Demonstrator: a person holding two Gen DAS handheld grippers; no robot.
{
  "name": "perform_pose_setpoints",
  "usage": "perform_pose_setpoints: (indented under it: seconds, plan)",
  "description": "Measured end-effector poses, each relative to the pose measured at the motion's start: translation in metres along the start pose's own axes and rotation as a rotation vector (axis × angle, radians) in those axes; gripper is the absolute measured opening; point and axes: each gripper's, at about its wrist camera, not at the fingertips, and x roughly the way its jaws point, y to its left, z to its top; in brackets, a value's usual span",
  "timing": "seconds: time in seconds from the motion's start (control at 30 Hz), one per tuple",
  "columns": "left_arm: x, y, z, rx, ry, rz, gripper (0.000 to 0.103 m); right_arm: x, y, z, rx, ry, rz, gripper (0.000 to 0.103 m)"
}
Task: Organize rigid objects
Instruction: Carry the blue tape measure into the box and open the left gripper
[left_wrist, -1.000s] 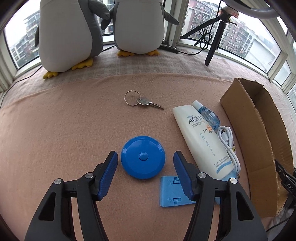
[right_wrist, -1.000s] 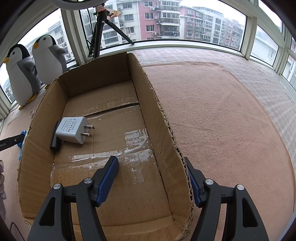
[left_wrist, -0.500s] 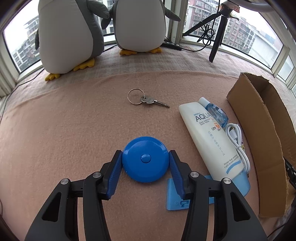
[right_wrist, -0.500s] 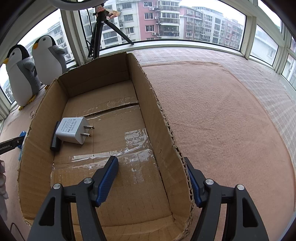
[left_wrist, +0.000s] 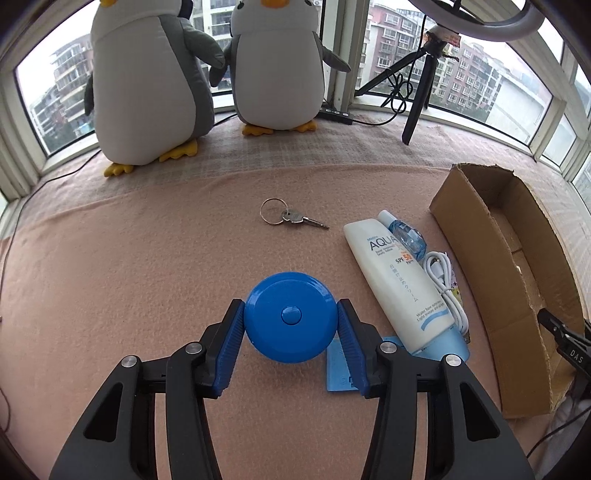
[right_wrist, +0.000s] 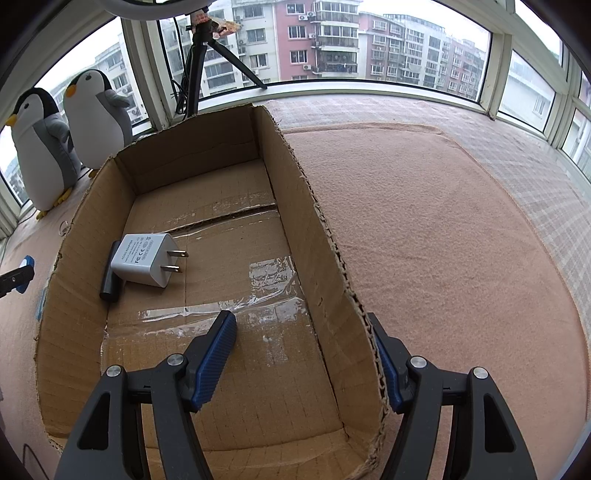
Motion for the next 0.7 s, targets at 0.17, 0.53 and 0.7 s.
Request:
perform_pose_setpoints:
  seconds: [0.17, 0.53, 0.7]
  plan:
    - [-0.023, -0.02, 0.011, 0.032, -0.052, -0.052, 0.049, 0.0, 0.0, 0.0, -0.001, 0.0, -0.001, 0.065]
    - [-0.051, -0.105, 0.042, 0.144, -0.116, -0.218, 0.049, 0.0, 0.0, 0.0, 0.002, 0.001, 0.002, 0.065]
    - [-0.041, -0.139, 0.045, 0.181, -0.094, -0.263, 0.049, -0.001, -0.001, 0.001, 0.003, 0.001, 0.002, 0.065]
